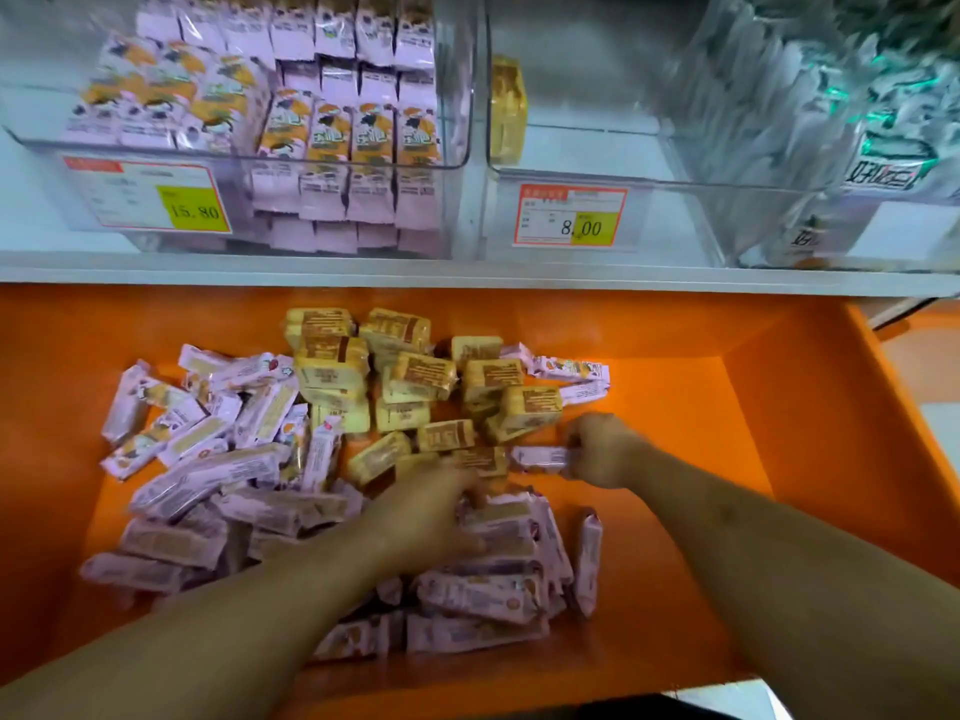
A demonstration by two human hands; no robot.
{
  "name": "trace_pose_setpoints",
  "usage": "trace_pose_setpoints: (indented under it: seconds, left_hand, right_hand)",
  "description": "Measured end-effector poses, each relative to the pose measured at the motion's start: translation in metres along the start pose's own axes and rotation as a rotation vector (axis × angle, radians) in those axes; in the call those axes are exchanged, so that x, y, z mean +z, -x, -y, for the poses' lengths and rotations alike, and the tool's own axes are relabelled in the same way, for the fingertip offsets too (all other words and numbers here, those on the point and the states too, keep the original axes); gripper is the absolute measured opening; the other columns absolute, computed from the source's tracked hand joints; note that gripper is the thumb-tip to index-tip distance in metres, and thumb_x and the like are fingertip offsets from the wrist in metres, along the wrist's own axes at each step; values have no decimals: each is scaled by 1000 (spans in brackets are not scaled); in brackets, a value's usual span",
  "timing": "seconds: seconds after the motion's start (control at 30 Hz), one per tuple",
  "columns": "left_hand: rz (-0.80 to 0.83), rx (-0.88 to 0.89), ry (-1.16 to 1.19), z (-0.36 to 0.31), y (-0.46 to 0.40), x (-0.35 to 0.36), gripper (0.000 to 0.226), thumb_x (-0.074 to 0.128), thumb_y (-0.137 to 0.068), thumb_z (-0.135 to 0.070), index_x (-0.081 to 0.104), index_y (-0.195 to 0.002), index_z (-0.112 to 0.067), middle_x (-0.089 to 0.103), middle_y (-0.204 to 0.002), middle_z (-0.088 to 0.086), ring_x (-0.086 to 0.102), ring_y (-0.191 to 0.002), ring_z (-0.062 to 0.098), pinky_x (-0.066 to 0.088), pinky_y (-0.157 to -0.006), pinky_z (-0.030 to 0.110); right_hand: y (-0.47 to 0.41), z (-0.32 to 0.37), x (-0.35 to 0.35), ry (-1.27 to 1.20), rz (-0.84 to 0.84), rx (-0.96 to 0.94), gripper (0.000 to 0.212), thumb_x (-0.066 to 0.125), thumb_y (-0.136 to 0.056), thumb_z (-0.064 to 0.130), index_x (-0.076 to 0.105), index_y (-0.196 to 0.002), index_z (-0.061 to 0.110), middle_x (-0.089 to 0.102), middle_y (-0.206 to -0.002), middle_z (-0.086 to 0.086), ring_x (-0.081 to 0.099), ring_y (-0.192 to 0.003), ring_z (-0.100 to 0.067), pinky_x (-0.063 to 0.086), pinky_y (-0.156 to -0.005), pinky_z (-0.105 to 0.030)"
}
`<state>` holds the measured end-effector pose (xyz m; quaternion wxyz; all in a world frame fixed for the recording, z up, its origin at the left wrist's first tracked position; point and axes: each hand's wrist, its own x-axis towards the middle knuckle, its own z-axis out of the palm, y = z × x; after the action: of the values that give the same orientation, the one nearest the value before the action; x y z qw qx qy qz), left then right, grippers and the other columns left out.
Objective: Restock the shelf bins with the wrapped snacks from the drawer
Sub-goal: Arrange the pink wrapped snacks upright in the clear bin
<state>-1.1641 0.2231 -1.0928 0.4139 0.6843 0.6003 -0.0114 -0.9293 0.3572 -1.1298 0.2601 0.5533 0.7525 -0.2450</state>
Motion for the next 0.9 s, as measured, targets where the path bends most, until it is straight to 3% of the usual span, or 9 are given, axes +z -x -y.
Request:
trace_pose_setpoints:
  seconds: [0.13,0.33,0.43,0.5,0.53,0.63,0.7,0.83,0.9]
  left_hand:
    - [-78,-107,141,-13,19,-26,33,80,-87,-41,57,-108,-32,64,-104,-12,61,-86,6,52,-67,27]
    - [-183,-132,280,-47,77,-88,36,81,-86,-43,51,-103,-34,66,-103,-6,69,-75,18,53,-57,36]
    - [-268,-110,381,-59,116,-120,37,83,-86,-35,51,-105,-34,65,-114,-10,74,-75,27,57,-60,43]
    - [-313,-88,409,-64,140,-140,35,81,-87,-37,55,-109,-34,68,-115,-10,73,-78,21,55,-64,39]
    - [-339,-89,427,-69,153,-150,35,81,-85,-42,58,-110,-33,72,-108,-7,73,-78,20,56,-66,38]
    - [-402,-81,549,-75,181,-171,43,74,-69,-58,69,-100,-28,77,-84,0,73,-71,23,57,-66,42]
    - [-427,-76,658,-77,194,-177,33,76,-75,-48,72,-100,-26,75,-80,4,64,-62,16,47,-58,30]
    - [-435,-65,890,-73,201,-184,52,74,-67,-36,70,-119,-31,73,-78,3,58,-66,19,47,-63,34]
    - [-465,-54,882,-72,203,-189,36,74,-85,-18,69,-118,-31,75,-82,1,56,-62,17,46,-56,26]
  right_hand:
    - [33,1,-33,-104,52,-4,24,80,-90,26,60,-82,18,59,-79,0,57,-72,-19,41,-56,-29]
    - [111,28,-109,-471,-11,-139,35,86,-87,28,57,-95,9,76,-89,-16,77,-73,-14,63,-62,-35]
    - [160,47,-141,-599,-125,-283,30,87,-84,11,58,-91,10,72,-92,-23,78,-81,-30,65,-71,-49]
    - [192,60,-159,-647,-222,-375,32,87,-79,-1,61,-92,10,66,-93,-27,74,-77,-37,63,-66,-45]
    - [209,68,-166,-675,-249,-414,33,85,-78,-6,62,-95,10,65,-95,-28,70,-74,-36,61,-63,-41]
    - [247,89,-176,-820,-276,-501,38,79,-78,-15,65,-103,10,69,-90,-21,66,-71,-33,54,-64,-48]
    - [262,102,-174,-903,-279,-542,41,75,-79,-18,66,-105,12,69,-87,-16,62,-72,-27,47,-66,-42]
    - [270,121,-169,-1028,-278,-609,40,70,-79,-21,69,-103,12,70,-88,-8,63,-80,-23,51,-72,-38]
    - [268,129,-172,-1071,-288,-623,34,72,-81,-14,69,-104,11,71,-89,-11,64,-80,-25,53,-74,-42]
